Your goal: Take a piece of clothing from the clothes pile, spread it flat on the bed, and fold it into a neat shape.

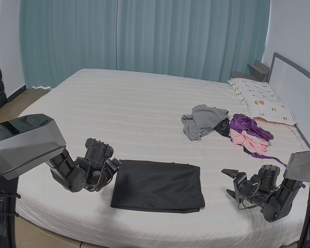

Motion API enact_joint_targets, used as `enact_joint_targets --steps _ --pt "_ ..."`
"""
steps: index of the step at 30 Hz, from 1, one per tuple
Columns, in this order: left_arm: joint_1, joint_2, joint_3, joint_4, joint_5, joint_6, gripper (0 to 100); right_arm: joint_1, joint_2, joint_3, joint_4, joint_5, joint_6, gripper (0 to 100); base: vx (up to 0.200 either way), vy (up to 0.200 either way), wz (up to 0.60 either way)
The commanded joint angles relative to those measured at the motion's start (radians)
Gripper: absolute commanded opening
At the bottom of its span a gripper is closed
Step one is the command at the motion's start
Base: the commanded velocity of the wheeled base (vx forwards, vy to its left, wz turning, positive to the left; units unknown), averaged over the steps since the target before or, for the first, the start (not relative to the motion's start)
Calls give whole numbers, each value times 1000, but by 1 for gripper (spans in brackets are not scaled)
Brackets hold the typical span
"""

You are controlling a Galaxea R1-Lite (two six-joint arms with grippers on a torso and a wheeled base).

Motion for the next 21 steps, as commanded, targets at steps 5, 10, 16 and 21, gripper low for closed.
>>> enact_joint_targets --steps 5,10,16,21 --pt "1 31 -5 -7 2 87 100 2 9 2 0 -1 -1 100 0 0 0" --pt "30 37 -31 -10 -37 201 100 2 9 3 0 -1 -12 100 0 0 0" --pt "27 101 -97 -10 -84 250 100 7 15 5 -2 -3 -18 100 0 0 0" --pt "23 160 -158 -10 -81 316 100 14 16 11 -5 -6 -24 100 0 0 0"
